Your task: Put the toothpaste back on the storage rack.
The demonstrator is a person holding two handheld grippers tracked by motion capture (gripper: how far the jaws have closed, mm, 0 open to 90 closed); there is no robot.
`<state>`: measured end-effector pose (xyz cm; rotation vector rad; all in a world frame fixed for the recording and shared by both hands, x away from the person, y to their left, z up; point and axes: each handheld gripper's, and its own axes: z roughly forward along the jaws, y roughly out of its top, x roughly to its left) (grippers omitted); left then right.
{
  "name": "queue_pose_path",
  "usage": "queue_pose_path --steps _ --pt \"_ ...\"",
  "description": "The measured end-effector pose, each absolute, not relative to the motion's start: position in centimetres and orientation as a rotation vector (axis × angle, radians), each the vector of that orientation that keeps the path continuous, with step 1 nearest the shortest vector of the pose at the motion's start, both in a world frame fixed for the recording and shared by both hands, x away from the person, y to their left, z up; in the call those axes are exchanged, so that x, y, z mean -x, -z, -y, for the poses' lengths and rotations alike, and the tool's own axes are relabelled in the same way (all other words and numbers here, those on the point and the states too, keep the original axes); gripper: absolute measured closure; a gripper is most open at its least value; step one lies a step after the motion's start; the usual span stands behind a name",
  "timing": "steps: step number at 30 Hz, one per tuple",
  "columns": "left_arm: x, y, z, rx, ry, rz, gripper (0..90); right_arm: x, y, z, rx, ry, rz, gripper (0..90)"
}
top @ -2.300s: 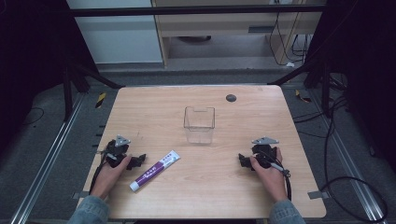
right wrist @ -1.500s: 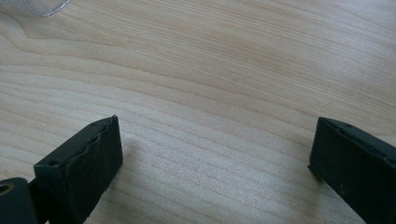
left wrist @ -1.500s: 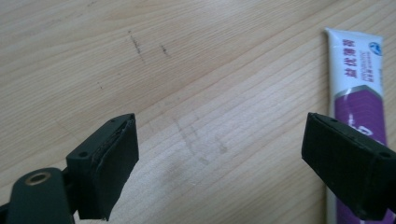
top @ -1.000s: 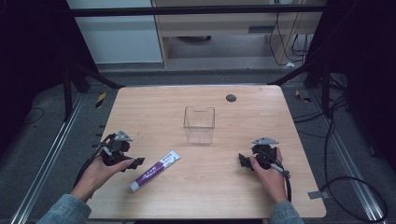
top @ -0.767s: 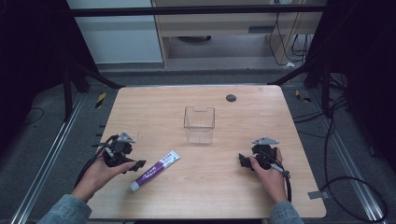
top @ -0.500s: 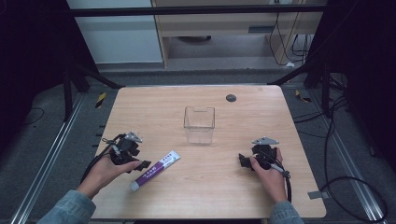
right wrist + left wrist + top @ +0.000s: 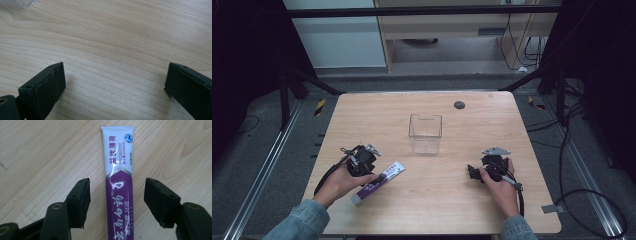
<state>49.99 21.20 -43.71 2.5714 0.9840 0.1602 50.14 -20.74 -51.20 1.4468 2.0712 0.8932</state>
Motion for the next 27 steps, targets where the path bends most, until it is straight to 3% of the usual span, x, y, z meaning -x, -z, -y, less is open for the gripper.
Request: queue_pose_path --steps 27 --pt "-51.5 46.2 -19.3 -2.644 -0.110 -1.023 47.7 -50.1 51.2 20.7 -1.447 -0.894 -2.071 3.2"
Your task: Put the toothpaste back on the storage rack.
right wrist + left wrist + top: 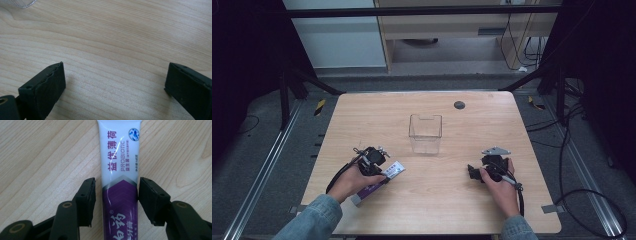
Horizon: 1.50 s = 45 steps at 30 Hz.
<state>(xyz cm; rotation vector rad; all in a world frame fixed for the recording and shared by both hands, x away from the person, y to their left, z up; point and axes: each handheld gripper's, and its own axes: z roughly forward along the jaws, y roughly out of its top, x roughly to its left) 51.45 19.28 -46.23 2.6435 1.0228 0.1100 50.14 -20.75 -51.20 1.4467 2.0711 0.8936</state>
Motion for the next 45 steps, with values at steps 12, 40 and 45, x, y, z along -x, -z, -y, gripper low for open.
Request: queue_pose_path --steps 12,40,45 --pt "-51.57 46.48 -18.82 -2.651 -0.097 -1.025 54.0 -50.15 51.20 20.75 -1.446 -0.893 -2.071 3.2" --pt "-51.33 45.93 -19.17 -2.629 -0.081 -0.990 76.5 -50.14 51.21 20.75 -1.447 -0.893 -2.071 3.2" --pt "-51.20 45.85 -19.37 -2.612 -0.082 -0.985 78.4 -50.14 51.20 20.75 -1.447 -0.893 -2.071 3.2"
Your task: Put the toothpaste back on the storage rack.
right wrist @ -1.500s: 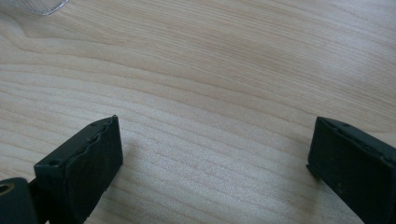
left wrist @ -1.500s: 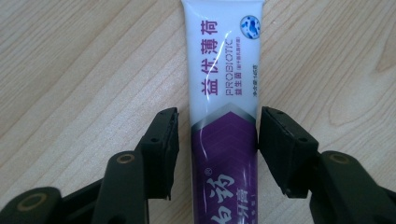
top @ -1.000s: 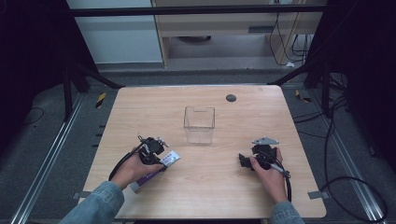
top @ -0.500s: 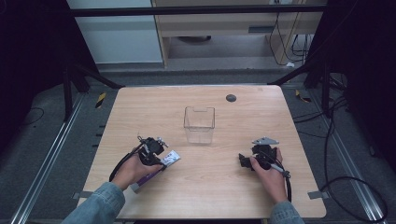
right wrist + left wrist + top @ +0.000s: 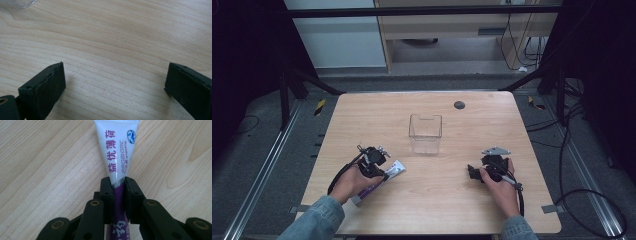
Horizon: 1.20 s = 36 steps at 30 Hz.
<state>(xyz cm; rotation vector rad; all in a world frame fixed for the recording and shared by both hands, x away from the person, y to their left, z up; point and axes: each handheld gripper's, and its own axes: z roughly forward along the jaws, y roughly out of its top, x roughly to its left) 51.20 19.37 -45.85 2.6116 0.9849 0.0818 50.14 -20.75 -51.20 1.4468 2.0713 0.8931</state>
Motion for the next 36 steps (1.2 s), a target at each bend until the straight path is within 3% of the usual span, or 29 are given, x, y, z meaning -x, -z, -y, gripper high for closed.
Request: queue_pose_path --steps 25,36 --pt "-52.1 41.0 -20.5 -2.422 -0.259 -0.984 79.0 -50.1 51.2 20.7 -1.447 -0.893 -2.071 3.1" --pt "-53.7 38.9 -19.9 -2.371 -0.269 -0.958 79.0 -50.1 51.2 20.7 -1.448 -0.893 -2.071 3.1"
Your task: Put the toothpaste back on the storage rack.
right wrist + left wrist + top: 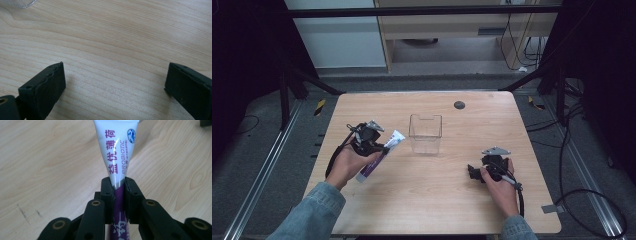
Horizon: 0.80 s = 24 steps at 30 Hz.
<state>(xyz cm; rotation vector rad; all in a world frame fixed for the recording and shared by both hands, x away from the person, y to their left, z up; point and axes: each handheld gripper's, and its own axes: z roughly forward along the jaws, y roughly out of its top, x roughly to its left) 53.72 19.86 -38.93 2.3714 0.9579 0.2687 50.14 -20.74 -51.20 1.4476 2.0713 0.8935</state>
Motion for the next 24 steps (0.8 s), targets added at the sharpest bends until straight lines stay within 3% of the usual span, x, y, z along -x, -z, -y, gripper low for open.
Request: queue_pose_path --steps 24 --pt "-55.4 35.2 -17.9 -2.276 -0.359 -0.897 79.1 -49.8 51.2 21.0 -1.427 -0.906 -2.093 2.6"
